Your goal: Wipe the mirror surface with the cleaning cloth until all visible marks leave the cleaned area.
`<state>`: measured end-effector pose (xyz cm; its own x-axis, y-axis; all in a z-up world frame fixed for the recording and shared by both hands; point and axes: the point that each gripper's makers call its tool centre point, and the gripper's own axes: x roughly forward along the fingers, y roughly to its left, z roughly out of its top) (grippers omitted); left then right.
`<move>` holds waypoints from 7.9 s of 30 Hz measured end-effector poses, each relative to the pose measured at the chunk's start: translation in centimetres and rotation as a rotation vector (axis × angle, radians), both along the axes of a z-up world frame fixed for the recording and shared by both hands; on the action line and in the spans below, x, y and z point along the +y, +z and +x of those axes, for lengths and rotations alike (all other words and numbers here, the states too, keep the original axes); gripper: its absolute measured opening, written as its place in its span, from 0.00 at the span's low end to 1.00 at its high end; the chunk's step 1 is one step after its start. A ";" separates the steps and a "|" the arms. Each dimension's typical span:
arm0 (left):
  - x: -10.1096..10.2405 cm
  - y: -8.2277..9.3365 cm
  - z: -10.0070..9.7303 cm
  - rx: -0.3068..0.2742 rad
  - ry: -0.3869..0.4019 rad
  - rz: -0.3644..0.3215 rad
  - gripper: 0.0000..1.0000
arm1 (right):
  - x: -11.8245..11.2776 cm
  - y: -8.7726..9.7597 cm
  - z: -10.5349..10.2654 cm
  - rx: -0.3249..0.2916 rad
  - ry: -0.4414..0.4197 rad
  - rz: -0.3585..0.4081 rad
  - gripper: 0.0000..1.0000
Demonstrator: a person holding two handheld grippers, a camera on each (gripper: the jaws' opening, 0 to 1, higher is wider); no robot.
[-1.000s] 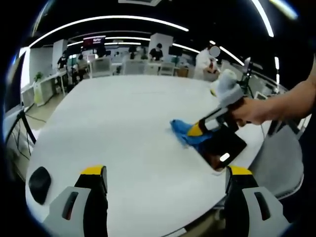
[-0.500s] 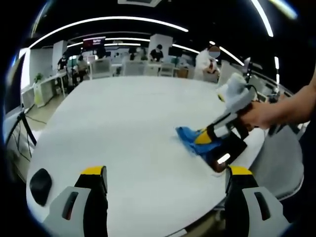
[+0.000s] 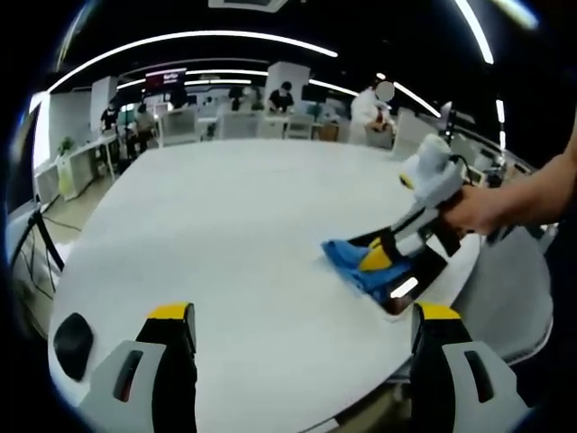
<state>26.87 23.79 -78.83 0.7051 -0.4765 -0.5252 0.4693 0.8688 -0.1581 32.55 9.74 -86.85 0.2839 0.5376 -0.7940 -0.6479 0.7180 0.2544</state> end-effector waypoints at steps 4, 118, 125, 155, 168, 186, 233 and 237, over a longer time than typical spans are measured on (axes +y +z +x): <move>0.2 -0.2 -0.1 0.002 0.004 0.002 1.00 | 0.0 0.0 0.0 -0.003 0.009 0.001 0.00; -3.5 0.5 0.7 -0.022 -0.035 -0.005 1.00 | -19.3 0.0 -1.0 -0.010 -0.204 -0.083 0.01; -3.5 0.1 0.2 -0.011 -0.033 -0.002 1.00 | -18.9 0.0 -3.2 -0.008 -0.218 -0.069 0.01; -3.5 0.0 -0.1 -0.029 -0.024 -0.018 1.00 | -17.6 -0.1 -4.9 0.016 -0.239 -0.055 0.01; -3.9 -0.2 0.3 -0.029 -0.043 -0.034 1.00 | -14.6 0.0 -4.8 0.016 -0.192 -0.089 0.01; -3.3 0.0 0.6 -0.041 -0.027 -0.051 1.00 | -10.3 0.0 -4.7 0.033 -0.174 -0.081 0.01; -2.3 -1.0 -0.9 -0.026 -0.009 -0.037 1.00 | 0.2 0.0 -5.3 -0.076 0.110 -0.104 0.02; -2.5 -2.5 -1.8 -0.022 -0.038 0.068 1.00 | 0.0 0.1 -5.1 -0.041 0.110 -0.082 0.02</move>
